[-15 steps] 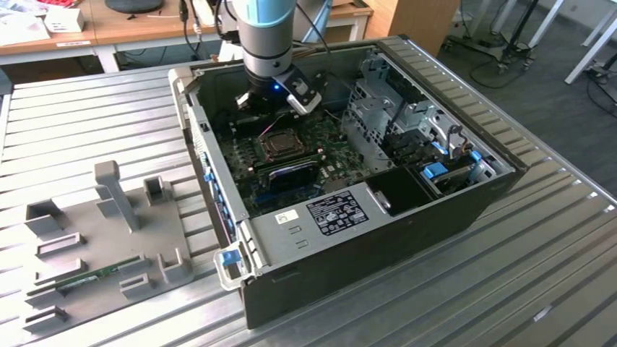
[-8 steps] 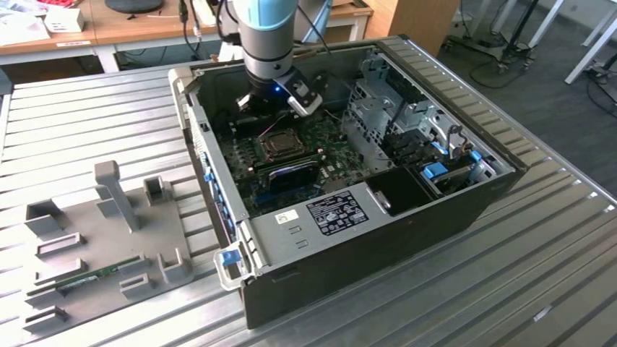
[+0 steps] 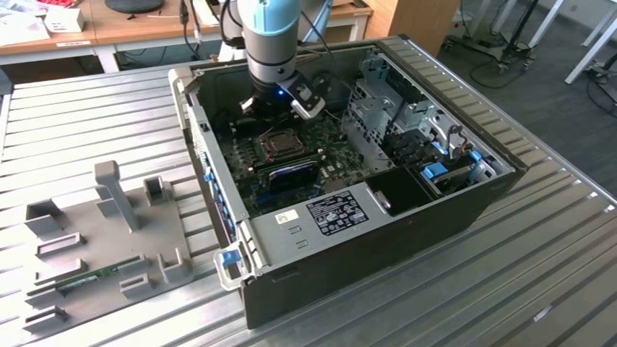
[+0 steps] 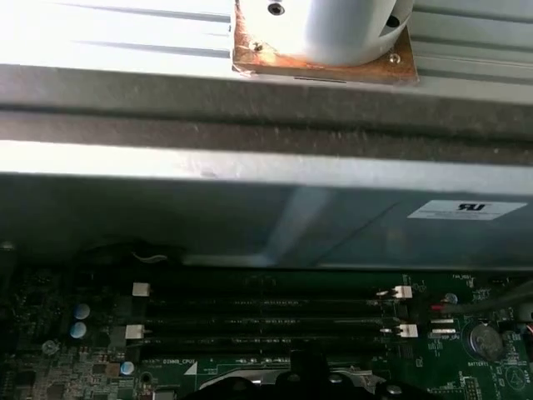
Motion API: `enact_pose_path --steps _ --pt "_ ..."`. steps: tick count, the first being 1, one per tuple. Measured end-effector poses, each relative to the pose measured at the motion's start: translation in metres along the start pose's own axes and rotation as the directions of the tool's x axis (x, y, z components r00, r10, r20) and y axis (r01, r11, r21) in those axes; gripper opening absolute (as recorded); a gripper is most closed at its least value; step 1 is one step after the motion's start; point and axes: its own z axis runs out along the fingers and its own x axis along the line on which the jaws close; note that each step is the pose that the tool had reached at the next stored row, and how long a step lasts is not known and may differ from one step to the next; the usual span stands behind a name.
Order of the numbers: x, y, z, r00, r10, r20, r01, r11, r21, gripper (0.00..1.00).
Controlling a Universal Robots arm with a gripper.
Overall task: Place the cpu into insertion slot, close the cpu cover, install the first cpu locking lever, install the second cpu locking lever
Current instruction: 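Install the first cpu locking lever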
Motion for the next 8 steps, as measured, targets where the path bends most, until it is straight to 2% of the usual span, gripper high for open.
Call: enact_pose_path --steps 8 --pt "-0.0007 -0.0013 0.0034 1.0000 0.000 0.0000 0.000 1.0000 -0.0004 0.11"
